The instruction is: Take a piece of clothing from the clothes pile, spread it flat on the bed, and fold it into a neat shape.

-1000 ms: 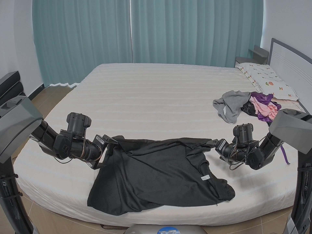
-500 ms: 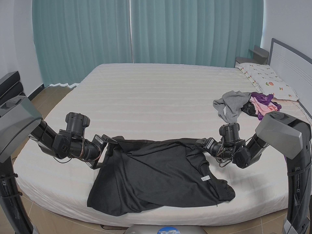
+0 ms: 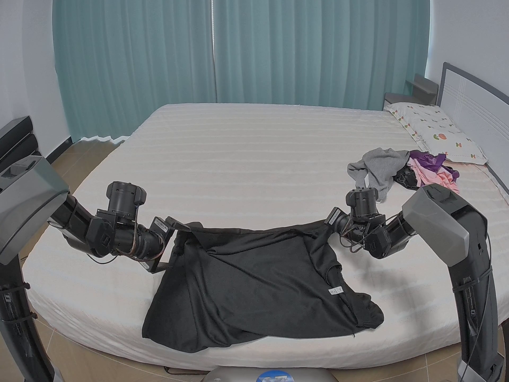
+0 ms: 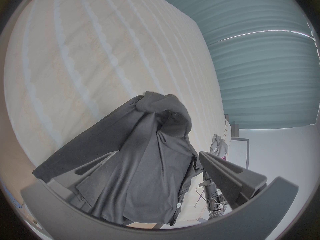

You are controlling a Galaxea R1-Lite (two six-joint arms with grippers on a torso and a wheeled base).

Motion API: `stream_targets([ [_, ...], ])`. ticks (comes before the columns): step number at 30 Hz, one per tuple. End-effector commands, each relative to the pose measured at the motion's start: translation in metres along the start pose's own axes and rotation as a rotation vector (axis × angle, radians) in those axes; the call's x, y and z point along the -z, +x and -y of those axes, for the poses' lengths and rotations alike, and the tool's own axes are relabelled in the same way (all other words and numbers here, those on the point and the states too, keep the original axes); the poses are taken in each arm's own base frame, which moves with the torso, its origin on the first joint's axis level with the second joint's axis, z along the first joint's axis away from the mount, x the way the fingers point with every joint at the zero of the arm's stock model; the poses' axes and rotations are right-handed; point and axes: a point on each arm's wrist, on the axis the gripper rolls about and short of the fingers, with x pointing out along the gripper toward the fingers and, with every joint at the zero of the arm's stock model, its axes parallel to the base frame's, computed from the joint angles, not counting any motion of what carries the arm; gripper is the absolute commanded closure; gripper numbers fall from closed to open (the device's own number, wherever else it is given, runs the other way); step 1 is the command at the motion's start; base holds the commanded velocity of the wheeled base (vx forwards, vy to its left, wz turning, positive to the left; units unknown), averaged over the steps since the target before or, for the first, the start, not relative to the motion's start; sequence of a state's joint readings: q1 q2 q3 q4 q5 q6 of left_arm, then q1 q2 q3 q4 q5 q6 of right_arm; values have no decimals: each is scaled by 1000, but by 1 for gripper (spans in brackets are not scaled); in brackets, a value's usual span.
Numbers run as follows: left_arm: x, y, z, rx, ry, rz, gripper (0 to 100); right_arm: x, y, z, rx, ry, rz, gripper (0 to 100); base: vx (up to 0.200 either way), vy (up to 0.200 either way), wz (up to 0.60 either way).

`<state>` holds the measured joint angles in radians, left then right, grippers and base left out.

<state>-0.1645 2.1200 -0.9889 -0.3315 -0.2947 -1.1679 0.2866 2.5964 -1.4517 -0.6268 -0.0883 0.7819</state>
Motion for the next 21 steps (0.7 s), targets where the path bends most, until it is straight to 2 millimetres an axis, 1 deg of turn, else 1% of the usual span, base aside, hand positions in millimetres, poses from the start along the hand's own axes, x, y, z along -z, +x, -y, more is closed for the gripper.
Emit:
stream_targets([
  [1,-7,5,5,14,2,21,0,-9,20,6,7,-1,64,100,0,0,0],
  [2,-12,12,9,24,11,27,0,-30,23,-8,-54,12,145,100,0,0,0],
  [6,-27,26,17,47,10,62,0,-57,26,-23,-126,25,283,100,0,0,0],
  [7,-30,29,18,53,11,69,0,-58,26,-24,-134,24,289,100,0,0,0],
  [8,-33,34,19,53,10,74,0,-55,29,-22,-125,18,278,100,0,0,0],
  [12,-39,50,23,61,22,94,0,-36,42,-7,-81,-16,237,100,0,0,0],
  [13,-40,52,24,64,28,95,0,-34,44,-5,-75,-23,234,100,0,0,0],
  [14,-43,57,26,65,45,98,0,-29,47,0,-67,-31,226,0,0,0,0],
  [16,-45,64,26,64,76,105,0,-26,47,2,-55,-40,214,0,0,0,0],
  [18,-45,67,28,62,100,116,0,-23,43,5,-40,-50,194,0,0,0,0],
  [20,-44,72,26,52,126,119,0,-27,33,4,-37,-71,186,0,0,0,0],
  [21,-44,72,26,52,126,119,0,-27,33,4,-37,-71,186,0,0,0,0],
])
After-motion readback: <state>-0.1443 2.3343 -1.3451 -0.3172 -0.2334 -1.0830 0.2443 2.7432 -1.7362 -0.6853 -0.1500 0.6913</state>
